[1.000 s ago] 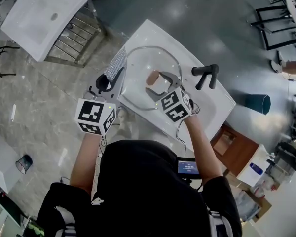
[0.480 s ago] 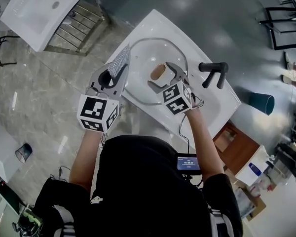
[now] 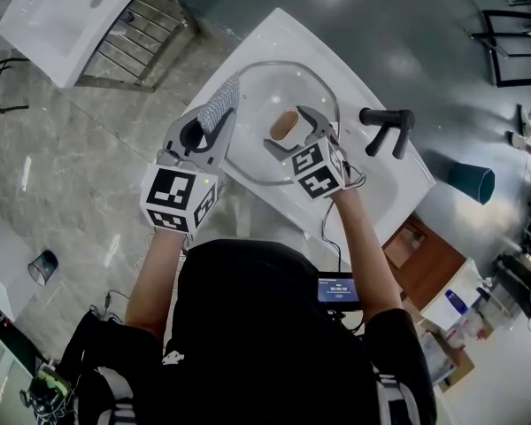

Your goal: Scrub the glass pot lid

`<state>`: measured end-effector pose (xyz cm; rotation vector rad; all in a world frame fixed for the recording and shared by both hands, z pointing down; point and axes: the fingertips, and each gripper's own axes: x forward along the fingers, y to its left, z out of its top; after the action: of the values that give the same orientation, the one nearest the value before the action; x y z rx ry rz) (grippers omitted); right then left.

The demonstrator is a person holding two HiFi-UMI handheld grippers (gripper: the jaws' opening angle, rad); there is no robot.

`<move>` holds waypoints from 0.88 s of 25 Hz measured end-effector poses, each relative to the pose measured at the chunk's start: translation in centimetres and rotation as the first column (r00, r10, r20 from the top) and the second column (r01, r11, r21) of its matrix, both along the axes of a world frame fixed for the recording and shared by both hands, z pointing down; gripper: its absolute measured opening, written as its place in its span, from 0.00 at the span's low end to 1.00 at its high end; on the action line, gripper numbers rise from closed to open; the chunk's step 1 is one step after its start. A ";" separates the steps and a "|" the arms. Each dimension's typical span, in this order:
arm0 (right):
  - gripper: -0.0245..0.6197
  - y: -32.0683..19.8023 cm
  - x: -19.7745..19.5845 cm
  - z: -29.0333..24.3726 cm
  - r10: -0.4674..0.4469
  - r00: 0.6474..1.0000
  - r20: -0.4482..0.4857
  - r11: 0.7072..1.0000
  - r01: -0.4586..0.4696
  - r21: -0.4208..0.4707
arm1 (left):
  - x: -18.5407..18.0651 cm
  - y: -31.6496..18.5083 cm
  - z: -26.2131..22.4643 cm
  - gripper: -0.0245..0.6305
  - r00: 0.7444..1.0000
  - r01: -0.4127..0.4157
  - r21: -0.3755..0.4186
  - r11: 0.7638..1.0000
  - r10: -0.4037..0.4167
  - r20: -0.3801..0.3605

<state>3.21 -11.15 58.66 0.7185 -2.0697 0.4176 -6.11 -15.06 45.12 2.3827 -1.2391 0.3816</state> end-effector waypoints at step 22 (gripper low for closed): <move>0.60 -0.2 -0.1 0.6 -0.005 0.999 -0.054 0.999 0.002 -0.046 | 0.7 -0.6 2.9 0.15 0.997 -0.077 -0.054 0.996 0.078 0.026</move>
<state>3.14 -11.38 59.26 0.6914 -2.0043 0.4381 -5.39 -15.66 48.03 2.3935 -1.1368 0.4679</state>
